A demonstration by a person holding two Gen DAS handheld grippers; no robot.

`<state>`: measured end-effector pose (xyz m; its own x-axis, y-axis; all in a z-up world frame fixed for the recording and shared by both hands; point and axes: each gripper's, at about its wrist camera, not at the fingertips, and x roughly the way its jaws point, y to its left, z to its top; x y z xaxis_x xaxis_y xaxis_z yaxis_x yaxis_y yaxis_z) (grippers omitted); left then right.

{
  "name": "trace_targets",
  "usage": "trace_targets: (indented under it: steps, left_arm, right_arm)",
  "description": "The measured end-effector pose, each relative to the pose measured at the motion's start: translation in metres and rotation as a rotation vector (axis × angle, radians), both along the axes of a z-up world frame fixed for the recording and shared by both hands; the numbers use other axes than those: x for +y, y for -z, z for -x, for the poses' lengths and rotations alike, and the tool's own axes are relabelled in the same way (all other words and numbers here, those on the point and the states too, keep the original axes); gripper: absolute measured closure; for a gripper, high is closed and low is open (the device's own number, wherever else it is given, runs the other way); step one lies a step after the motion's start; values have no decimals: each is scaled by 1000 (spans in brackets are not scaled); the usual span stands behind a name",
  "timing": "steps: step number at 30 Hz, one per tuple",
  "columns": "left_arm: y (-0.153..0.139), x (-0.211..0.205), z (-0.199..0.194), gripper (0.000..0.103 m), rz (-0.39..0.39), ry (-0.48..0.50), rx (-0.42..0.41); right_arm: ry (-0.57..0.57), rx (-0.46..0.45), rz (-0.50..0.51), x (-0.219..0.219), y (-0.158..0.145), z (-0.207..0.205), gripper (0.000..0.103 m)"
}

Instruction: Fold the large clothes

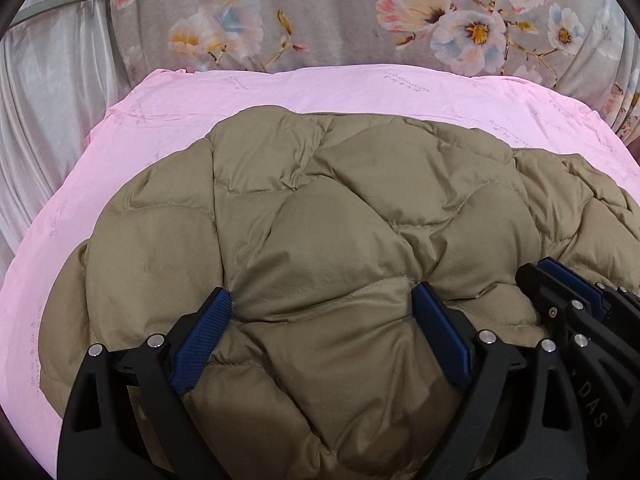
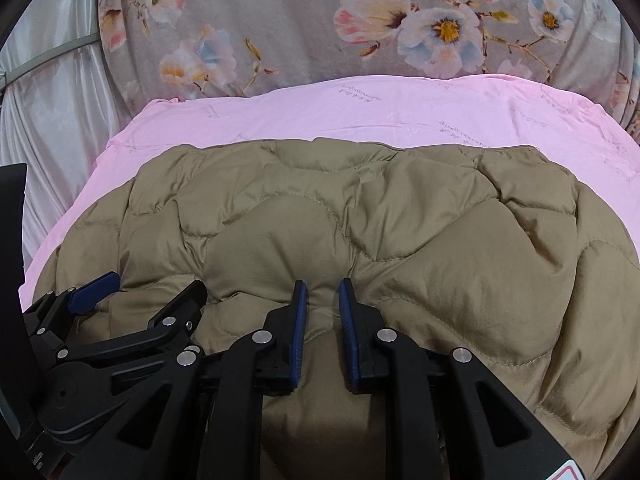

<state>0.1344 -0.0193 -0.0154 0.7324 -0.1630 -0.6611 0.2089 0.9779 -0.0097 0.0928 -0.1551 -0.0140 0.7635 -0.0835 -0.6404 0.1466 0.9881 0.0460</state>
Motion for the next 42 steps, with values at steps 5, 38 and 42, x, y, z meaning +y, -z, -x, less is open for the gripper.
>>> trace_targets:
  steps: [5, 38, 42]
  left_arm:
    - [1, -2, -2, 13, -12, -3, 5]
    - [18, 154, 22, 41, 631, -155, 280]
    - [-8, 158, 24, 80, 649, -101, 243]
  right_arm:
    - [2, 4, -1, 0, 2, 0, 85]
    - [-113, 89, -75, 31, -6, 27, 82]
    - [-116, 99, -97, 32, -7, 24, 78]
